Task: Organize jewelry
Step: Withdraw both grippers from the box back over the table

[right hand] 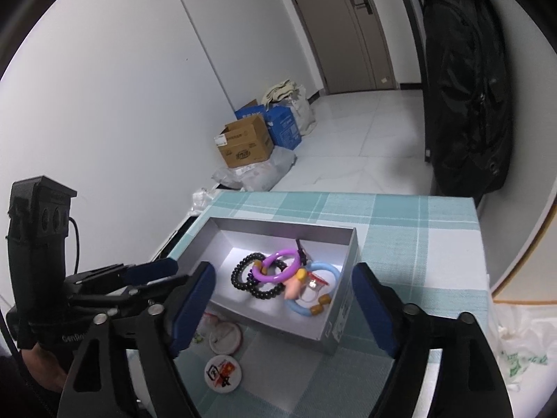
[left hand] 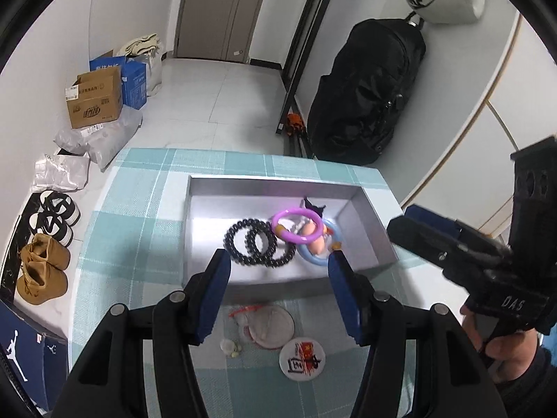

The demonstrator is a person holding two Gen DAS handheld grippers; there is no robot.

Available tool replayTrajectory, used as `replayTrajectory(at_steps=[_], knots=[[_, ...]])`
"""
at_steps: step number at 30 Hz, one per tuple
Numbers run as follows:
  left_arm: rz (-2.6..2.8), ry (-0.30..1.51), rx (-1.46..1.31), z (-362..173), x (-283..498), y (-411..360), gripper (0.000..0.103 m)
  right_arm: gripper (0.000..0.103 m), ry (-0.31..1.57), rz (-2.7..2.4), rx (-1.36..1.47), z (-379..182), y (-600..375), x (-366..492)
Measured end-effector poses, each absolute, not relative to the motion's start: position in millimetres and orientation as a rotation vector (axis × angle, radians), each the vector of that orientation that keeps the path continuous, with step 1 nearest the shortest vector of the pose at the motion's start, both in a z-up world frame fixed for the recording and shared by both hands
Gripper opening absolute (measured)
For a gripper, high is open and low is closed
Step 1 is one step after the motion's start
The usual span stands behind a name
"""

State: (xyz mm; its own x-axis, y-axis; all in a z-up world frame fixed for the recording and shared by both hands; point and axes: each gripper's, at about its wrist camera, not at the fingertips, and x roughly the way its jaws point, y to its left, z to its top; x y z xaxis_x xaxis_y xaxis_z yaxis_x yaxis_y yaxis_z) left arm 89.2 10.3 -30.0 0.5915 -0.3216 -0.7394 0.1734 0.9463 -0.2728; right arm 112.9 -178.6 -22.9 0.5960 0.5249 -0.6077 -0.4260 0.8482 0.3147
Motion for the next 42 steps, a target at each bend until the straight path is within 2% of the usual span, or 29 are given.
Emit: replayTrajectory(at_steps=[18, 42], knots=[[-0.269, 0.979, -0.100, -56.2, 47.5, -3.8, 0.054, 0.091, 0.721, 0.520, 0.102, -14.8, -181.9, 75.8], [-0.231, 1.087, -0.028, -84.3, 46.9, -22.7, 0.056, 0.096, 0.821, 0.438, 0.121, -41.6, -200.4, 50.1]])
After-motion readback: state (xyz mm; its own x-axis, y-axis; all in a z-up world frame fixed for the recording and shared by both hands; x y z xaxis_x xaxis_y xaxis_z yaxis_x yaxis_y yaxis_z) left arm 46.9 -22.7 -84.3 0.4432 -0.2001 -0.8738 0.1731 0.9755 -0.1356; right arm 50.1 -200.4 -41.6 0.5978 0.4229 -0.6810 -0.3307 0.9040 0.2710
